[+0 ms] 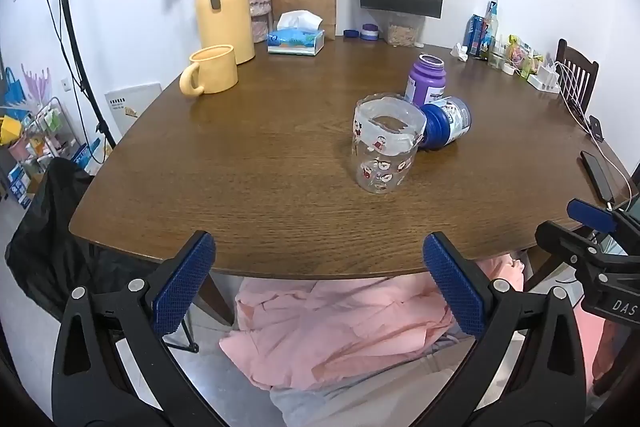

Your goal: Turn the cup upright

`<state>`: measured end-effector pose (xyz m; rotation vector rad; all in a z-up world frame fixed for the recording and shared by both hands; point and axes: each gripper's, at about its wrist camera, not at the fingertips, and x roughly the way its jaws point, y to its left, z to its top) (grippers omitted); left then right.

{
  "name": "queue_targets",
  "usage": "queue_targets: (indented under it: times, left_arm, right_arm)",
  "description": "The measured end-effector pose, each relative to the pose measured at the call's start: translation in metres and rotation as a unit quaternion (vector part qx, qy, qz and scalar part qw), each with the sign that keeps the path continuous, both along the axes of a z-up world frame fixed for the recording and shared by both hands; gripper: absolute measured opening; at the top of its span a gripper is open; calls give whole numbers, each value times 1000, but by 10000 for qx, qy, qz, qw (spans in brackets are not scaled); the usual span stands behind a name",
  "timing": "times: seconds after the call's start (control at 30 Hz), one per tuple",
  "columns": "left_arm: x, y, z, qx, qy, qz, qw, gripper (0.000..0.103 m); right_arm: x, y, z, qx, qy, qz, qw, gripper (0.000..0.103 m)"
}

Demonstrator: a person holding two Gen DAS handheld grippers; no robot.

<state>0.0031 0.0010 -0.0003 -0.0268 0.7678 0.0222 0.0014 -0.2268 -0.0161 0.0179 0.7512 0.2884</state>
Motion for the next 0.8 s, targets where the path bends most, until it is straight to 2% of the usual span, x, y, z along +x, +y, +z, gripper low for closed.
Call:
queue_targets:
  times: [0.07,0.8]
  left_arm:
    - [-3,-4,4,9,-155,-25,9999,103]
    - [-5,-3,5,-25,-87,-69,9999,103]
  right_arm:
    - [0,0,0,3,1,-2,10000,85]
    - [-1,1,0,14,-33,-16,10000,85]
